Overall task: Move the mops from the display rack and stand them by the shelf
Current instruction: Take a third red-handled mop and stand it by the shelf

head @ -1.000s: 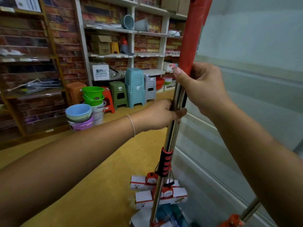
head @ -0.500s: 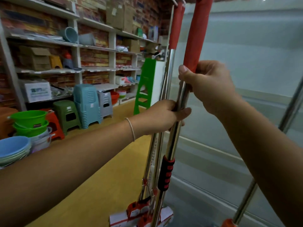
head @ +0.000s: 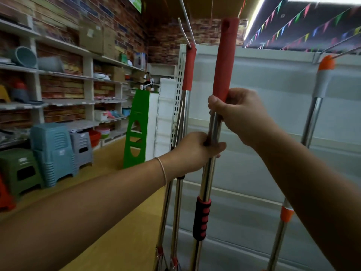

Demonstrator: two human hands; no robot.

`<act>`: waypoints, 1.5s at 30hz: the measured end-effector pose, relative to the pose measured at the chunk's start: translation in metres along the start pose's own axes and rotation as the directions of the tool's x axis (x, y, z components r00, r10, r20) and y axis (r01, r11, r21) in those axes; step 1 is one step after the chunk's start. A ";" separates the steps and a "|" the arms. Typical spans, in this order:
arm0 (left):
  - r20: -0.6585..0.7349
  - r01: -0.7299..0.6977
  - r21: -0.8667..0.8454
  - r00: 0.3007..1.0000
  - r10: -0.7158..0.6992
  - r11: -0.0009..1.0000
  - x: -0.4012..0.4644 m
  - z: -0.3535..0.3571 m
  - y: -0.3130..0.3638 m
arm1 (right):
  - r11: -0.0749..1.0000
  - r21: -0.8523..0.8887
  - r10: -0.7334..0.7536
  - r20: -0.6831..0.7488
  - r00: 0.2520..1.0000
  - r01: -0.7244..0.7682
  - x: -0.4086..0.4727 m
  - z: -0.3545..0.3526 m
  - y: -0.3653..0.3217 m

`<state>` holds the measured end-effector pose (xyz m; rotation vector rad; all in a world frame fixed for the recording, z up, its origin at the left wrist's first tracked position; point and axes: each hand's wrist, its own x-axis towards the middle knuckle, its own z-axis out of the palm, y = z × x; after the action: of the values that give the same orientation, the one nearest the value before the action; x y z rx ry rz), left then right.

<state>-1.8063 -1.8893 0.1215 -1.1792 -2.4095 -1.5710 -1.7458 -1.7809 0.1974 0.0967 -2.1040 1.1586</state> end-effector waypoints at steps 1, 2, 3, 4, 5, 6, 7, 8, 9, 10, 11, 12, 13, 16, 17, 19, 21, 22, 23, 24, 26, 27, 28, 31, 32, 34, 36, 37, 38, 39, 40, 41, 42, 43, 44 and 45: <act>-0.009 0.004 -0.010 1.000 -0.005 1.000 0.002 0.000 -0.001 | 1.000 -0.015 -0.005 -0.005 1.000 0.005 0.003 0.000 -0.001; -0.020 0.012 -0.022 1.000 -0.013 1.000 0.006 0.000 -0.001 | 0.999 -0.035 -0.012 -0.015 1.000 0.012 0.007 0.000 -0.002; -0.035 0.024 -0.036 0.999 -0.025 0.999 0.010 0.001 -0.001 | 0.998 -0.055 -0.016 -0.029 0.999 0.014 0.012 0.001 -0.002; -0.053 0.039 -0.053 0.998 -0.042 0.998 0.014 0.002 -0.001 | 0.997 -0.072 -0.009 -0.039 0.999 0.006 0.018 0.002 -0.002; -0.071 0.057 -0.075 0.995 -0.063 0.996 0.019 0.003 -0.001 | 0.997 -0.082 0.006 -0.042 0.999 -0.009 0.024 0.002 -0.001; -0.086 0.075 -0.100 0.993 -0.084 0.992 0.023 0.004 0.000 | 0.996 -0.088 0.023 -0.042 0.999 -0.027 0.029 0.003 0.000; -0.095 0.093 -0.124 0.990 -0.105 0.988 0.027 0.005 0.001 | 0.995 -0.089 0.038 -0.039 0.998 -0.042 0.034 0.003 0.001; -0.099 0.110 -0.145 0.987 -0.125 0.983 0.031 0.006 0.001 | 0.995 -0.081 0.052 -0.036 0.998 -0.055 0.037 0.002 0.003; -0.097 0.124 -0.159 0.985 -0.140 0.979 0.034 0.006 0.002 | 0.996 -0.065 0.063 -0.028 0.998 -0.064 0.041 0.002 0.006; -0.088 0.134 -0.167 0.985 -0.150 0.977 0.038 0.005 0.002 | 0.996 -0.047 0.069 -0.016 0.997 -0.070 0.044 0.002 0.007; -0.074 0.141 -0.169 0.985 -0.156 0.975 0.041 0.003 0.002 | 0.997 -0.033 0.070 -0.002 0.998 -0.070 0.047 0.002 0.009; -0.061 0.147 -0.170 0.985 -0.159 0.974 0.044 0.000 0.002 | 0.998 -0.027 0.063 0.014 0.998 -0.063 0.050 0.003 0.010; -0.041 0.150 -0.173 0.986 -0.160 0.973 0.046 -0.003 0.001 | 0.998 -0.028 0.051 0.031 0.998 -0.050 0.052 0.004 0.012; 0.026 0.164 -0.212 0.986 -0.162 0.963 0.053 -0.013 -0.004 | 0.999 -0.032 -0.001 0.066 0.998 0.004 0.058 0.006 0.018; 0.035 0.165 -0.227 0.986 -0.161 0.960 0.054 -0.016 -0.007 | 0.999 -0.032 -0.027 0.074 0.997 0.029 0.060 0.006 0.020; 0.030 0.163 -0.245 0.987 -0.160 0.956 0.057 -0.019 -0.013 | 0.997 -0.029 -0.066 0.098 0.993 0.069 0.063 0.008 0.024; 0.012 0.158 -0.266 0.987 -0.160 0.951 0.059 -0.020 -0.018 | 0.995 -0.023 -0.092 0.124 0.988 0.096 0.065 0.012 0.025; 0.002 0.155 -0.287 0.987 -0.161 0.945 0.059 -0.021 -0.020 | 0.994 -0.025 -0.101 0.133 0.986 0.106 0.067 0.014 0.026; -0.007 0.151 -0.309 0.987 -0.161 0.939 0.060 -0.021 -0.022 | 0.993 -0.033 -0.110 0.141 0.984 0.116 0.068 0.015 0.026; -0.012 0.146 -0.329 0.987 -0.159 0.933 0.061 -0.022 -0.025 | 0.992 -0.038 -0.117 0.147 0.982 0.124 0.070 0.017 0.026; -0.017 0.143 -0.360 0.987 -0.159 0.922 0.063 -0.023 -0.028 | 0.991 -0.027 -0.126 0.159 0.979 0.131 0.074 0.018 0.024; -0.023 0.137 -0.372 0.987 -0.157 0.918 0.064 -0.024 -0.028 | 0.990 -0.022 -0.137 0.154 0.979 0.142 0.077 0.019 0.022; -0.032 0.128 -0.383 0.988 -0.151 0.915 0.065 -0.026 -0.028 | 0.987 -0.025 -0.155 0.138 0.978 0.160 0.080 0.020 0.019; -0.054 0.103 -0.418 0.989 -0.138 0.902 0.066 -0.034 -0.027 | 0.979 -0.048 -0.196 0.077 0.978 0.200 0.088 0.028 0.008; -0.053 0.100 -0.429 0.989 -0.136 0.898 0.066 -0.038 -0.027 | 0.978 -0.050 -0.197 0.067 0.978 0.200 0.090 0.032 0.004; -0.042 0.097 -0.437 0.991 -0.128 0.894 0.065 -0.049 -0.026 | 0.981 -0.056 -0.184 0.045 0.982 0.186 0.094 0.041 -0.004; -0.036 0.092 -0.432 0.992 -0.119 0.897 0.065 -0.062 -0.025 | 0.983 -0.066 -0.170 0.031 0.985 0.172 0.097 0.050 -0.011; -0.035 0.087 -0.430 0.993 -0.113 0.899 0.066 -0.067 -0.025 | 0.984 -0.069 -0.166 0.026 0.986 0.167 0.099 0.054 -0.015; -0.033 0.083 -0.431 0.994 -0.108 0.898 0.066 -0.072 -0.025 | 0.984 -0.075 -0.161 0.020 0.987 0.162 0.101 0.058 -0.019; -0.030 0.082 -0.434 0.994 -0.105 0.897 0.066 -0.076 -0.025 | 0.984 -0.084 -0.157 0.011 0.988 0.157 0.102 0.060 -0.022; -0.028 0.081 -0.435 0.994 -0.103 0.897 0.066 -0.078 -0.025 | 0.984 -0.093 -0.155 0.001 0.988 0.155 0.103 0.062 -0.024; -0.027 0.078 -0.431 0.995 -0.099 0.899 0.067 -0.081 -0.025 | 0.983 -0.099 -0.155 -0.006 0.988 0.154 0.103 0.063 -0.027; -0.026 0.074 -0.425 0.995 -0.094 0.902 0.066 -0.082 -0.026 | 0.983 -0.103 -0.154 -0.009 0.988 0.153 0.103 0.064 -0.029; -0.023 0.071 -0.423 0.996 -0.089 0.903 0.066 -0.083 -0.027 | 0.983 -0.107 -0.153 -0.010 0.988 0.151 0.102 0.064 -0.031; -0.017 0.069 -0.427 0.996 -0.084 0.902 0.065 -0.083 -0.029 | 0.982 -0.114 -0.153 -0.014 0.988 0.150 0.100 0.065 -0.032; -0.008 0.068 -0.430 0.997 -0.079 0.900 0.065 -0.084 -0.032 | 0.981 -0.124 -0.155 -0.023 0.988 0.151 0.098 0.067 -0.032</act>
<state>-1.9016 -1.9253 0.1642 -1.1159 -2.1757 -2.2093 -1.8425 -1.8248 0.2587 0.1784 -2.0933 0.9337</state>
